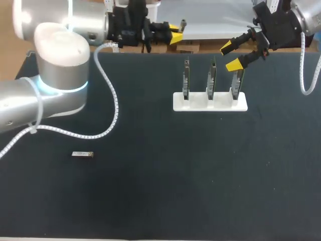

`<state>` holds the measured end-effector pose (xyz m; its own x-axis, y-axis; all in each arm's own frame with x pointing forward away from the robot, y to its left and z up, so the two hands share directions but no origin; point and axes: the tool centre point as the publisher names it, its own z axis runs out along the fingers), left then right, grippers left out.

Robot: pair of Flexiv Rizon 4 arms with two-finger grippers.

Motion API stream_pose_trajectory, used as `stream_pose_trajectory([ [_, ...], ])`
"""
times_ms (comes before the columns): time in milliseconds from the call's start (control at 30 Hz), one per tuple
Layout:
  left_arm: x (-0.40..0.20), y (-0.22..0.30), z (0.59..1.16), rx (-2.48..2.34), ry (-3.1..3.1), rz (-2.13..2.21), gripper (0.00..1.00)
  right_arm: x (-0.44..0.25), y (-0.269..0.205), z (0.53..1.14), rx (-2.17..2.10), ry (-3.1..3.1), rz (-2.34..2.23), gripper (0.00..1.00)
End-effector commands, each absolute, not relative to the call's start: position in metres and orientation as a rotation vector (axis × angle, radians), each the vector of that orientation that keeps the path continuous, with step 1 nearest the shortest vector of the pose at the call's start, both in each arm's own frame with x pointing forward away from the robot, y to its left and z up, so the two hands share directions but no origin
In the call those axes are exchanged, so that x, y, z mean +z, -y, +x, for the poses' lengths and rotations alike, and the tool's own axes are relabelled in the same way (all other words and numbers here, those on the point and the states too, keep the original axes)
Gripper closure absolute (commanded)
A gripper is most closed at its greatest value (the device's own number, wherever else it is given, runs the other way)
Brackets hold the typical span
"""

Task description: Pick up the optical module with the left hand, and insert it into the network port with the right hand.

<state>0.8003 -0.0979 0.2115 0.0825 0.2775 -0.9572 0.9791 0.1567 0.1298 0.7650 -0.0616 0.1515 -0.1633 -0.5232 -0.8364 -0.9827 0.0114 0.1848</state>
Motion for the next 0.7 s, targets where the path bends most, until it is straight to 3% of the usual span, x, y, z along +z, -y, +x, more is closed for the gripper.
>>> stream_pose_trajectory([
  [33, 0.208, 0.115, 0.812, -0.916, -1.334, 1.326, 1.0, 0.152, 0.062, 0.762, 1.058, -1.737, -1.543, 0.0],
  [700, 0.211, 0.168, 0.802, -1.129, -1.203, 1.319, 1.0, 0.152, 0.062, 0.762, 1.058, -1.737, -1.543, 0.0],
])
